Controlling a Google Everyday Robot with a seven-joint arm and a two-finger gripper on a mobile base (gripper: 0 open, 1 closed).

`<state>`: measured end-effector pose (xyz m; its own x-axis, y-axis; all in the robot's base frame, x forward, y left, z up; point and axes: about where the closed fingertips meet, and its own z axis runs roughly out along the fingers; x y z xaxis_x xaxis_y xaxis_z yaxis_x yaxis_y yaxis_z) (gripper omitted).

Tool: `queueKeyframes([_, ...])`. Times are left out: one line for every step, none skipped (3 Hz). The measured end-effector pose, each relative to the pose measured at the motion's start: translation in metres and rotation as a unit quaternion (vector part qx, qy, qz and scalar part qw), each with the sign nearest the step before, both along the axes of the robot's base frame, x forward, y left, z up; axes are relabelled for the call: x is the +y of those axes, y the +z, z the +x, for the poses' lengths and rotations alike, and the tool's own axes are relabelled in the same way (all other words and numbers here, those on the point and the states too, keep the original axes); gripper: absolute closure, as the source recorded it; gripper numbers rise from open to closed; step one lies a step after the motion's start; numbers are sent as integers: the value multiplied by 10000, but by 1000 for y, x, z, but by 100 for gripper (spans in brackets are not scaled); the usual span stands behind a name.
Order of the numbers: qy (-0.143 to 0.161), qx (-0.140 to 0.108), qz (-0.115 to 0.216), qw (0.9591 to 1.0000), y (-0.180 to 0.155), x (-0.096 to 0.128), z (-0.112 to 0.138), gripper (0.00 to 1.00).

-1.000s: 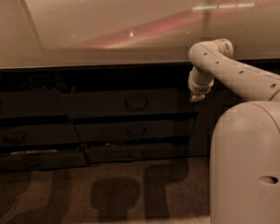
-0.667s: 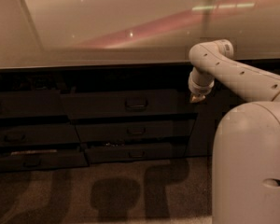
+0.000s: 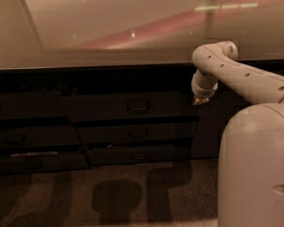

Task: Open top drawer

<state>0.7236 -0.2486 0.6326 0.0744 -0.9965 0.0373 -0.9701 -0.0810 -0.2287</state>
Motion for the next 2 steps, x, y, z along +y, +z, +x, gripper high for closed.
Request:
queueKeyframes([0, 0, 0, 10000, 2, 0, 0, 100])
queueKeyframes([22, -5, -6, 10000, 1, 0, -5, 100])
